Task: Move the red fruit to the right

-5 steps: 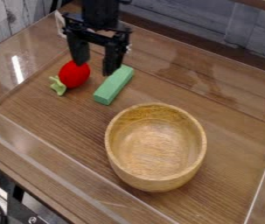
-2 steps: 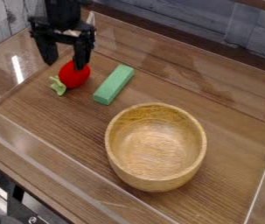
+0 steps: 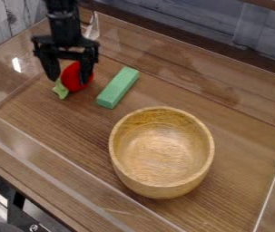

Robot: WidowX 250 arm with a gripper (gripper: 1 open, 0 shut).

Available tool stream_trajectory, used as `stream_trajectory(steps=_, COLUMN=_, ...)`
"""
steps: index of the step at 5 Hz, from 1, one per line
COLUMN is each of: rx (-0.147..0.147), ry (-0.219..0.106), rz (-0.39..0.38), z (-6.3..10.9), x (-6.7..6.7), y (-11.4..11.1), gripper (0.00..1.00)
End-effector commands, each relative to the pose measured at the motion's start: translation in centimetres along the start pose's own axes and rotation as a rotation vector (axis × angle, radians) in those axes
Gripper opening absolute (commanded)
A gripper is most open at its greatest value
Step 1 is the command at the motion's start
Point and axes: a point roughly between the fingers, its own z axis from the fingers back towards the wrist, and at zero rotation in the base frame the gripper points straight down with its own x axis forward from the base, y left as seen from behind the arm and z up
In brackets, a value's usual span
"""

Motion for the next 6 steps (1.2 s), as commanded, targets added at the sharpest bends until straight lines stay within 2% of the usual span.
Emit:
stream_trajectory(steps=1, rx=0.006, ry=-0.068, rz=0.038, z=0.2, x=2.4, y=-0.1, gripper=1.0)
stream_trajectory(steps=4, rx=-0.018, ry=-0.069, rz=-0.038, z=2.8, x=2.2, y=0.5, gripper=1.0)
stream_trajectory(steps=6, rx=-0.022, ry=-0.07, rz=-0.125, z=0.9, x=3.1, y=-1.7, gripper=1.0)
